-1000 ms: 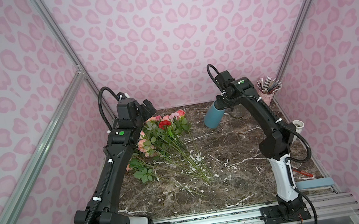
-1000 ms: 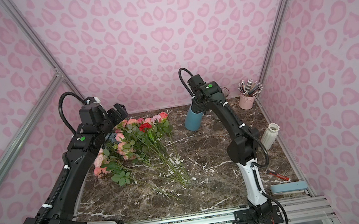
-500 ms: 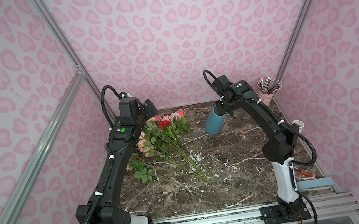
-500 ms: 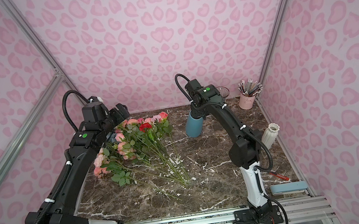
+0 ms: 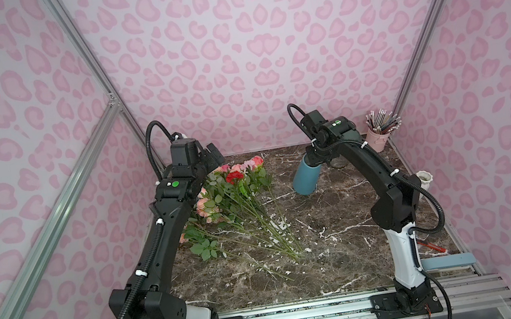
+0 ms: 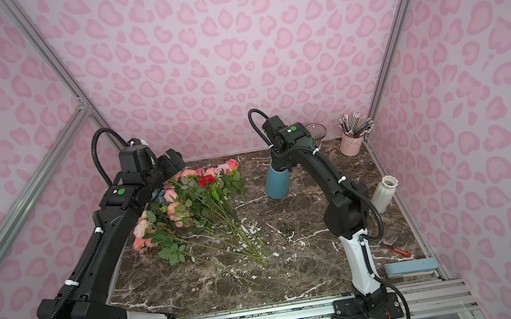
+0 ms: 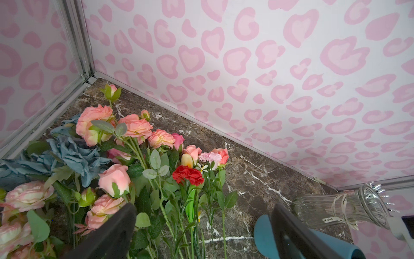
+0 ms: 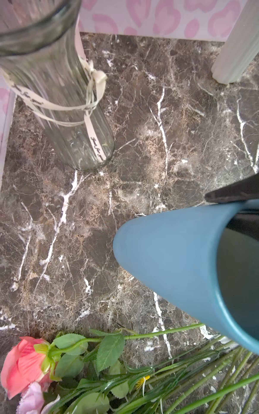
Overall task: Place the pink flowers into the vase
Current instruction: Place the vase at the center of the board.
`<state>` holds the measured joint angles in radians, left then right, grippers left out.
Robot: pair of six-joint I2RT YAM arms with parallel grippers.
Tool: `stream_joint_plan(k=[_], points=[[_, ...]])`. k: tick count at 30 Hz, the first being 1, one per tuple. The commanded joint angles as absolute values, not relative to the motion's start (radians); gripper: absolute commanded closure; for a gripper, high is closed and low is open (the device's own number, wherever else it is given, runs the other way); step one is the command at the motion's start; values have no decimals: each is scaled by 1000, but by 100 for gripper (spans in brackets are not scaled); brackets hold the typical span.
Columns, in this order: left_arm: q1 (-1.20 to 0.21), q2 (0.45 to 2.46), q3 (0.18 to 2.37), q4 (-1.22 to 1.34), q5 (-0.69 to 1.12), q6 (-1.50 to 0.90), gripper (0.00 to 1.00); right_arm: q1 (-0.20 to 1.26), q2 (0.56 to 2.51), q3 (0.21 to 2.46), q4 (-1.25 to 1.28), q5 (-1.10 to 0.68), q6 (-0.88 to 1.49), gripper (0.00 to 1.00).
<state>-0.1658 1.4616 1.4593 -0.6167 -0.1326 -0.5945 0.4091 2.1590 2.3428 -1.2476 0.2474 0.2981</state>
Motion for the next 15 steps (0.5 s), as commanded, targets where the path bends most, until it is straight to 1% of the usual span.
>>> stream_joint_plan(k=[1, 2, 4, 5, 6, 9, 12, 15], points=[[-166, 1466, 1473, -605, -141, -592, 3, 411, 2175, 2380, -1195, 240, 318, 88], [-167, 1466, 1472, -605, -141, -594, 3, 411, 2179, 2391, -1195, 241, 319, 80], [-166, 1466, 1472, -606, -140, -594, 3, 410, 2182, 2410, -1189, 232, 319, 67], [-166, 1466, 1473, -605, -138, -594, 3, 411, 2183, 2420, -1186, 228, 319, 62], [-166, 1466, 1472, -604, -139, -594, 3, 409, 2187, 2434, -1184, 222, 319, 59], [-167, 1465, 1470, -599, -135, -591, 3, 405, 2195, 2468, -1180, 211, 325, 54], [-167, 1463, 1465, -594, -130, -588, 3, 402, 2195, 2497, -1176, 201, 341, 53], [-167, 1468, 1462, -588, -118, -585, 3, 400, 2154, 2485, -1146, 180, 363, 53]])
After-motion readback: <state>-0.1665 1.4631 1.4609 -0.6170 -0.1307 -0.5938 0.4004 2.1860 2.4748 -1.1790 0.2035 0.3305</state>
